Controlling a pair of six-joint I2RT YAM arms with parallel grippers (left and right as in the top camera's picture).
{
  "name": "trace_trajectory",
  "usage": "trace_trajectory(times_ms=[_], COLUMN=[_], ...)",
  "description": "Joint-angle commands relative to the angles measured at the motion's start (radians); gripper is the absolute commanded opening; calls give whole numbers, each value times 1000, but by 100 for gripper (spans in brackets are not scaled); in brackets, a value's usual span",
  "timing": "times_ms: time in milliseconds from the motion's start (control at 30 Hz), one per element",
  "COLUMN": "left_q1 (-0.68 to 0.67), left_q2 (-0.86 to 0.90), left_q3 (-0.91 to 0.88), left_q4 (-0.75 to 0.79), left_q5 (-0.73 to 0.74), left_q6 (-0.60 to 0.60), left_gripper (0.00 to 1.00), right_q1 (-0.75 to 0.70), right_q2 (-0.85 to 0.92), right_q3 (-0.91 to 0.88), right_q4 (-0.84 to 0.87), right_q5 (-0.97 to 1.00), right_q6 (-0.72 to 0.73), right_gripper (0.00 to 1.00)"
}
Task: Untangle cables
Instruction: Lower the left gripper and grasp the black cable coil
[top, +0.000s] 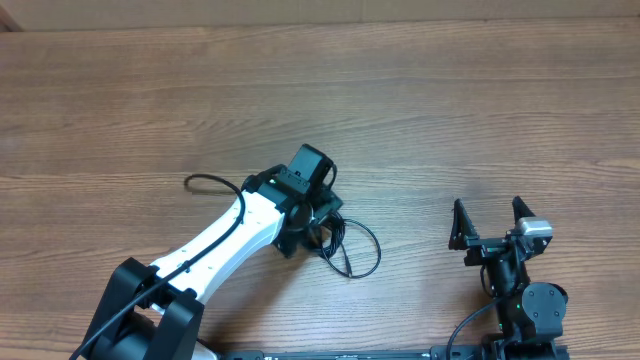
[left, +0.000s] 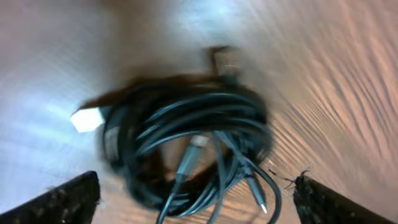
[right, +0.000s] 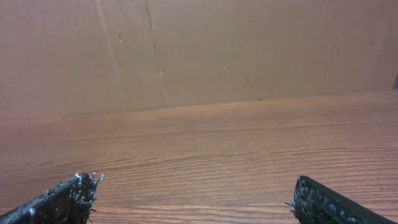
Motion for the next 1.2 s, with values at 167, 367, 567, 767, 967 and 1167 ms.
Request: trace_trajectory(times_ms=[167,367,567,767,967,1167], left_q1=[-5,-6,-6,-7,-7,-7], left_q2=[-10,-6,32,106,194,241], left_q3=[-5,-6,-12,-12,-12,-12], left_q4=[-1,13,45,63,108,109], left_q5=[-109,-233,-233,-135,-51,-43], left_q6=[565,624,723,723,718,674], left_gripper=[93,54,62,49,33,4], right_q1=[-2,-2,-2,-2,-2,-2], right_q2=[-10,-10,-10,-10,-10,-10], right_q3=[-11,-11,-11,-11,-11,-11], right_q4=[3,3,3,3,3,3], right_q5=[8,8,8,8,8,8], right_q6=[-2,-2,-1,-2,-1,-2], right_gripper=[100,100,100,100,100,100])
